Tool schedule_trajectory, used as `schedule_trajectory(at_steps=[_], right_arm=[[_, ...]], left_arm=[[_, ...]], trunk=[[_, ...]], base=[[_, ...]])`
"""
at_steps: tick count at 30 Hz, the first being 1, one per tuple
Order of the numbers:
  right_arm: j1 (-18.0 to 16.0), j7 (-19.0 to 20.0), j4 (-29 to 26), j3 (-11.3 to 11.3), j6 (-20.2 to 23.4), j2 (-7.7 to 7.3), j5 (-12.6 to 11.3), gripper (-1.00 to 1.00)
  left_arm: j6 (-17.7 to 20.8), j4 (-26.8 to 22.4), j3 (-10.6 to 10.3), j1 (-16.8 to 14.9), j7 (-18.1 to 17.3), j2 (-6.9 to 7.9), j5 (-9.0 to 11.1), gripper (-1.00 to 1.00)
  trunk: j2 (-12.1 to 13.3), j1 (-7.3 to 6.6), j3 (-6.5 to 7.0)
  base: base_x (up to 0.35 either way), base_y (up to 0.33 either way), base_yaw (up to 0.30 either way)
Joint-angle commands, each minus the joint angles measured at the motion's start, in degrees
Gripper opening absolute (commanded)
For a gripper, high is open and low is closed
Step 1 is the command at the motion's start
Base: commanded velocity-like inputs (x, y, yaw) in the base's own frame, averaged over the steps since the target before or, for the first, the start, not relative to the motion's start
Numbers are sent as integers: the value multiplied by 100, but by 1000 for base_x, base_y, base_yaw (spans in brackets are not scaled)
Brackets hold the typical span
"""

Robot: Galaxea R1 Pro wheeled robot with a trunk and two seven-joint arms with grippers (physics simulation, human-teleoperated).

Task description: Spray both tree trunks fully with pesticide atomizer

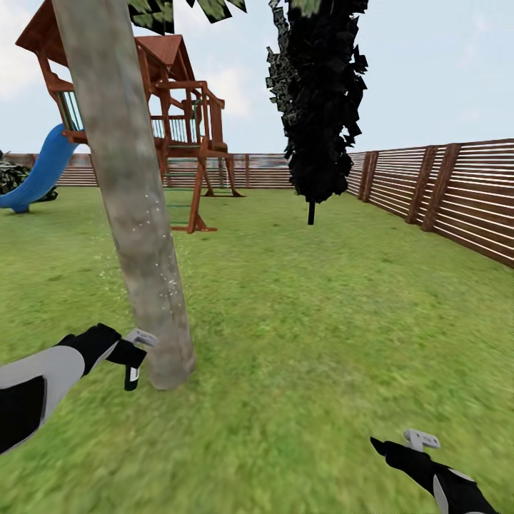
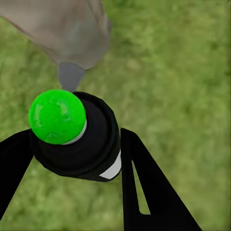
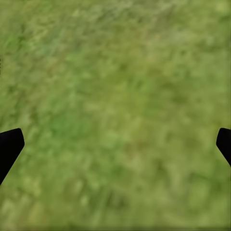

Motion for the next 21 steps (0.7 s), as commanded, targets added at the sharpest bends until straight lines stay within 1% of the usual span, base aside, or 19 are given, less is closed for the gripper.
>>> schedule_trajectory(at_steps=[1, 3, 4, 6, 8, 10, 12, 13, 16, 18, 21], right_arm=[[2, 0, 0, -1, 0, 0, 0, 100], [1, 0, -1, 0, 0, -1, 1, 100], [1, 0, -1, -2, 0, -1, 0, 100], [2, 0, -1, -1, 0, 0, 2, 100], [0, 0, -1, 0, 0, -1, -1, 100], [0, 0, -1, 0, 0, -1, 1, 100], [0, 0, -1, -2, 0, -2, 0, 100], [0, 0, 2, -1, 0, -2, -1, 100], [1, 0, 0, 0, 0, -1, 0, 100], [0, 0, -1, 0, 0, -1, -2, 100], [1, 0, -1, -1, 0, -2, -4, 100]], left_arm=[[-5, 2, -2, 3, 2, -1, 14, -100], [27, 3, 14, 1, -2, -5, 25, -100], [187, 0, 18, -20, -9, -8, 27, -100], [768, -4, 17, -105, -13, -40, 19, -100], [1130, -5, 14, -548, -21, -104, 13, -100], [1427, -5, 14, -811, -23, -120, 9, -100], [1737, -8, 14, -1211, -28, -183, -3, -100], [1789, -9, 14, -1340, -30, -198, -9, -100], [2142, -18, 14, -1642, -32, -211, -20, -100], [2231, -21, 13, -1731, -33, -213, -23, -100], [2260, -23, 10, -1794, -33, -214, -28, -100]], trunk=[[0, 0, 0], [0, 0, 0], [0, 0, 0], [0, 0, 0], [0, 0, 0], [0, 0, 0], [0, 0, 0], [0, 0, 0], [0, 0, 0], [0, 0, 0], [0, 0, 0]], base=[[0, 2, -1], [0, 0, 0], [0, 0, 0], [0, 0, 0], [0, 0, 0], [0, 0, 0], [0, 0, 0], [0, 0, 0], [0, 0, 0], [0, 0, 0], [-48, 38, 0]])
